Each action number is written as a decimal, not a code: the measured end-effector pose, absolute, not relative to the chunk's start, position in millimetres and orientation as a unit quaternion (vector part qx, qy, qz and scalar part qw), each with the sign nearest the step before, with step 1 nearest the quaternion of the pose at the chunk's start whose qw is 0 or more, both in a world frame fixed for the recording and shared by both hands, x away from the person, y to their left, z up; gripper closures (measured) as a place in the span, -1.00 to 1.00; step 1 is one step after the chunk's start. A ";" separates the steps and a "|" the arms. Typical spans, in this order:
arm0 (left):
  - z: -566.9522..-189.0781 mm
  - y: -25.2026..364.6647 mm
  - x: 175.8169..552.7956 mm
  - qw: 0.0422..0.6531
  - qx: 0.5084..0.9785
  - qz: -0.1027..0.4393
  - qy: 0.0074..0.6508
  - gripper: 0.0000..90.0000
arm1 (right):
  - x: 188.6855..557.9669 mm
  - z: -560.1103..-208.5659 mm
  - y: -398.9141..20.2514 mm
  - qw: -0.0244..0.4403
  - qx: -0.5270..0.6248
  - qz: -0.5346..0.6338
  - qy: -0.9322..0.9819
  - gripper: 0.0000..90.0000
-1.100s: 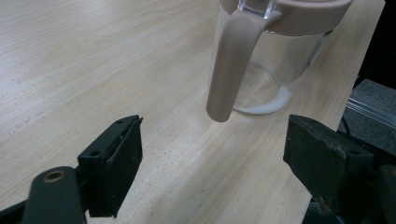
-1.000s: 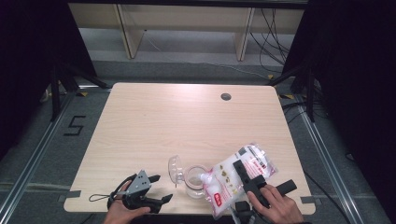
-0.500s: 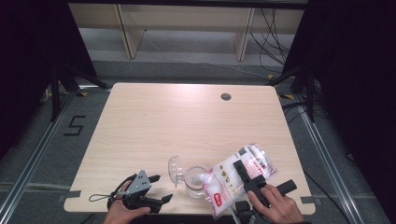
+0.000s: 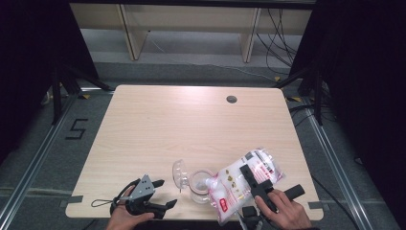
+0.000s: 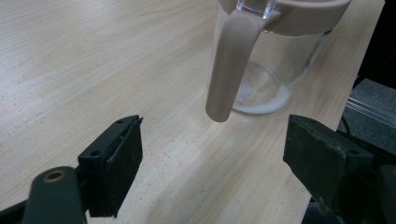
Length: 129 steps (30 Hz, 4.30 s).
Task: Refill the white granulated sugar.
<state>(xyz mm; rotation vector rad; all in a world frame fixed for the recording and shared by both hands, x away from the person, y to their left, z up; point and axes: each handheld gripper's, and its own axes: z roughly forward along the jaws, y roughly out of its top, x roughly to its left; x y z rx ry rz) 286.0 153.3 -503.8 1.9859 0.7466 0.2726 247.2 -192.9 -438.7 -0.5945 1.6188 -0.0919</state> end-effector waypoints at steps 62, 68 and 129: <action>-502.6 154.1 285.6 0.478 0.815 0.118 0.306 -0.57 | 247.5 -434.5 -192.6 0.650 -0.267 -0.041 0.710 0.24; -502.7 154.4 285.9 0.476 0.816 0.119 0.305 -0.57 | 247.4 -434.4 -192.8 0.649 -0.266 -0.041 0.711 0.24; -502.6 153.6 285.5 0.485 0.811 0.117 0.307 -0.57 | 245.4 -436.2 -193.4 0.664 -0.268 -0.016 0.698 0.28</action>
